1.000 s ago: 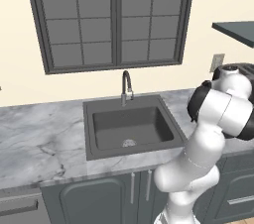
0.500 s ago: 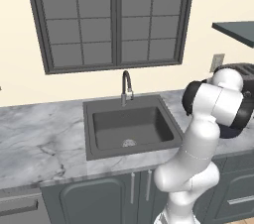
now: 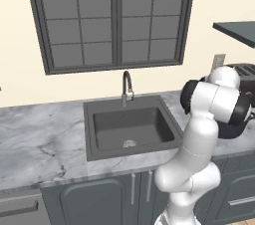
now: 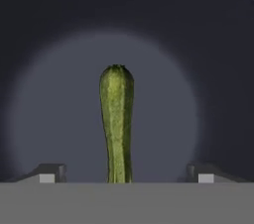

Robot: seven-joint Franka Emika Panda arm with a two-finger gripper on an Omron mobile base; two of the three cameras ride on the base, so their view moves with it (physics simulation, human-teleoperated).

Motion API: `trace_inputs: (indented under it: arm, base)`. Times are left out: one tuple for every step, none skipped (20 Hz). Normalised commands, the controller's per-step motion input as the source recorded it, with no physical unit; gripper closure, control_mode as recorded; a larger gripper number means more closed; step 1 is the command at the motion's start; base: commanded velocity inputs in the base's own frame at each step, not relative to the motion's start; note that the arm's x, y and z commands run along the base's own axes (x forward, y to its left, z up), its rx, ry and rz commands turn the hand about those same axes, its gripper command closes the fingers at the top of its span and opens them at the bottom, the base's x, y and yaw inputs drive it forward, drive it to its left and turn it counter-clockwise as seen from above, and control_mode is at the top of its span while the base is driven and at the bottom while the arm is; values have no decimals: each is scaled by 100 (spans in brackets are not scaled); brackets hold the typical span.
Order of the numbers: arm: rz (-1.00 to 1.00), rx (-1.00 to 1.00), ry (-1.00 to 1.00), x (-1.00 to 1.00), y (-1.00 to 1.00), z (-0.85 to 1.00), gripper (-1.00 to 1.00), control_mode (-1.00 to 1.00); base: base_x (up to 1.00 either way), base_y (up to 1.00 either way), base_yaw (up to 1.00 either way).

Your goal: Dump the squash from the pot into the sink. Then turn on the water and wash the squash. Then turn off the water and put the squash back in the pot.

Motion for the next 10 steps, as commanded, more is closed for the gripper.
trace_inputs:
  arm:
    - [-2,0,-3,-15,0,59,-100,-100]
    - [-1,0,-11,-46,0,76,-100,-100]
    - [-1,0,-10,-51,0,76,-100,-100]
    - [-1,0,-11,-57,0,72,-100,-100]
    - [0,0,-11,-59,6,66,-100,-100]
    - [0,0,-11,-67,12,59,-100,-100]
    - [0,0,-13,-74,24,54,-100,-100]
    - [0,0,-14,-77,31,50,-100,-100]
    - [0,0,-17,-92,39,48,-100,-100]
    - [0,0,-15,-92,52,44,-100,-100]
  base:
    - [0,0,0]
    - [0,0,0]
    - [0,0,0]
    - [0,0,0]
    - [0,0,0]
    - [0,0,0]
    - [0,0,0]
    - [0,0,0]
    - [0,0,0]
    - [0,0,0]
